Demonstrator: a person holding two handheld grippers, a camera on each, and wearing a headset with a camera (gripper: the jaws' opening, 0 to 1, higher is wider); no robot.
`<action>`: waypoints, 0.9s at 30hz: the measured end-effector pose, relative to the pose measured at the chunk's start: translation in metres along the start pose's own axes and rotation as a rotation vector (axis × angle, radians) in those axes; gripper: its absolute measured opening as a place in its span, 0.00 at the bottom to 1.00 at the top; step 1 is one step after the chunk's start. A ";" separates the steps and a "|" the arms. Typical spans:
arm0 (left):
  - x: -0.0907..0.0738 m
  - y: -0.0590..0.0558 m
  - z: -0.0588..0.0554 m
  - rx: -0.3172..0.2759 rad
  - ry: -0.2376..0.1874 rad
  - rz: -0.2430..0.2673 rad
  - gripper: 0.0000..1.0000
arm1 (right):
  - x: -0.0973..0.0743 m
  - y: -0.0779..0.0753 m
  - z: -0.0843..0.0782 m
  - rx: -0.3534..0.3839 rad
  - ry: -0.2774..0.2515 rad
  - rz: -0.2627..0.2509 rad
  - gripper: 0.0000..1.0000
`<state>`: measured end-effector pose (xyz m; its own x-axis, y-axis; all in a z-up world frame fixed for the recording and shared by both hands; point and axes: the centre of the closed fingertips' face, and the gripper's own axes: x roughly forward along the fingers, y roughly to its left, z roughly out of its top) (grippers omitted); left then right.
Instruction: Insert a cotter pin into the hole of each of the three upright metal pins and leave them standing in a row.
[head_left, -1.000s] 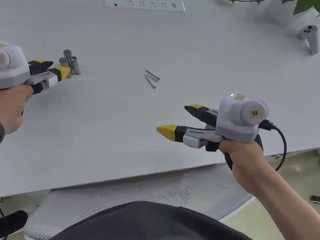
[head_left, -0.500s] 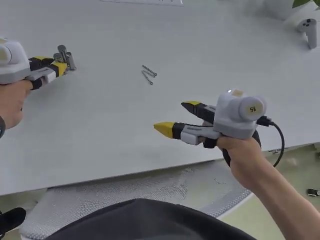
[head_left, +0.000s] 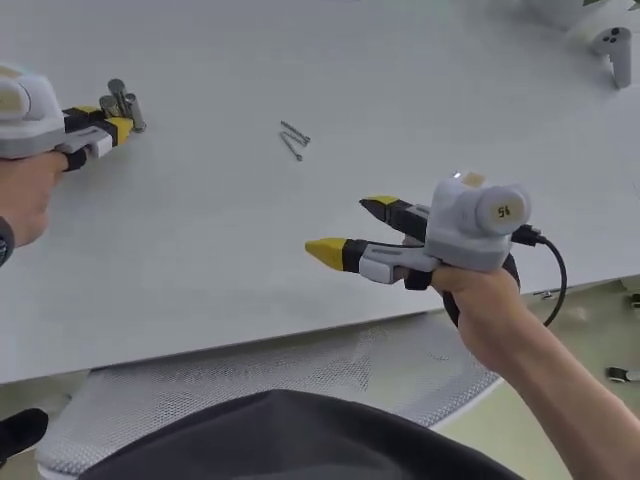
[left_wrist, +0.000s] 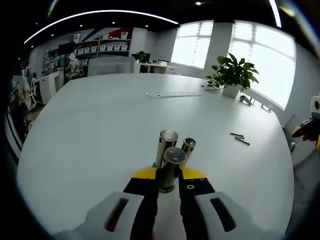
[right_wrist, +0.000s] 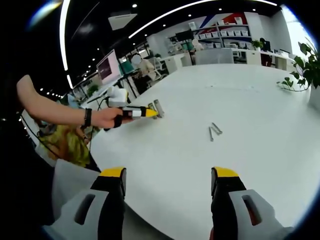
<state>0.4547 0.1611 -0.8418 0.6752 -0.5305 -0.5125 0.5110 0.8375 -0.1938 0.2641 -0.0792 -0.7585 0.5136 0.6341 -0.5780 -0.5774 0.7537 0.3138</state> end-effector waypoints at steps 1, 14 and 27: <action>0.000 0.000 0.000 0.004 0.001 0.001 0.13 | 0.000 0.001 0.000 0.000 0.000 0.000 0.71; -0.005 0.001 -0.001 0.093 0.032 0.008 0.11 | 0.004 0.004 0.001 0.001 0.001 0.007 0.70; -0.010 -0.002 -0.004 0.131 0.055 0.008 0.10 | 0.005 0.003 0.002 0.001 0.001 0.012 0.70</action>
<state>0.4449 0.1647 -0.8398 0.6511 -0.5134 -0.5590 0.5735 0.8152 -0.0806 0.2662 -0.0736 -0.7592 0.5055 0.6432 -0.5751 -0.5830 0.7460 0.3220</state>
